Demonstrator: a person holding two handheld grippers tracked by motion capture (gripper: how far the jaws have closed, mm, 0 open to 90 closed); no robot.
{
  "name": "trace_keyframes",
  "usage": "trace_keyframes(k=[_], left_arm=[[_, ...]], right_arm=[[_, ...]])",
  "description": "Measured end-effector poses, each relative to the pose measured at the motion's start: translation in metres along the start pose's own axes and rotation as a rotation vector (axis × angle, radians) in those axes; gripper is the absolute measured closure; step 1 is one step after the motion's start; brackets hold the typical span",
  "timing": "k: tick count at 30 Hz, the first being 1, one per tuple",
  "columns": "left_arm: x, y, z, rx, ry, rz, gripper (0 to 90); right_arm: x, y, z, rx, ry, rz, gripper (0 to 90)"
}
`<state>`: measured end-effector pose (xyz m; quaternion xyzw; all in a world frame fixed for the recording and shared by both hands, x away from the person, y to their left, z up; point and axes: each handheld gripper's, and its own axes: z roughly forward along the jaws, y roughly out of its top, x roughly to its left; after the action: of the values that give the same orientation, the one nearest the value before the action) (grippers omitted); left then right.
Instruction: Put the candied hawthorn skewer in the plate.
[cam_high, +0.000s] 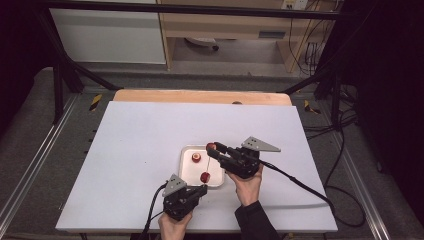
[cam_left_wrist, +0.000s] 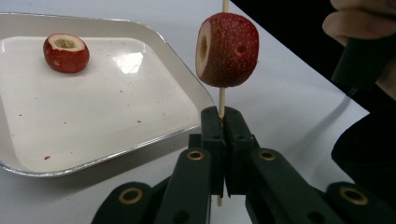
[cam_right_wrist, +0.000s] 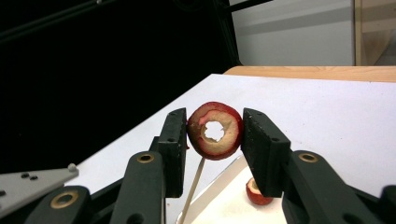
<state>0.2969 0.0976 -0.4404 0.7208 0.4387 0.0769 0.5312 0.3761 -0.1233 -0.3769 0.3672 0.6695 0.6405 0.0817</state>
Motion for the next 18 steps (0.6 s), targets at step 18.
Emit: trace_keyframes(k=[18], left_arm=[[-0.0062,0.0058,-0.0047,-0.044,0.002,0.032,88.3]], right_arm=[[-0.0009,0.0113,-0.0025,-0.065,0.042,0.127,62.1]])
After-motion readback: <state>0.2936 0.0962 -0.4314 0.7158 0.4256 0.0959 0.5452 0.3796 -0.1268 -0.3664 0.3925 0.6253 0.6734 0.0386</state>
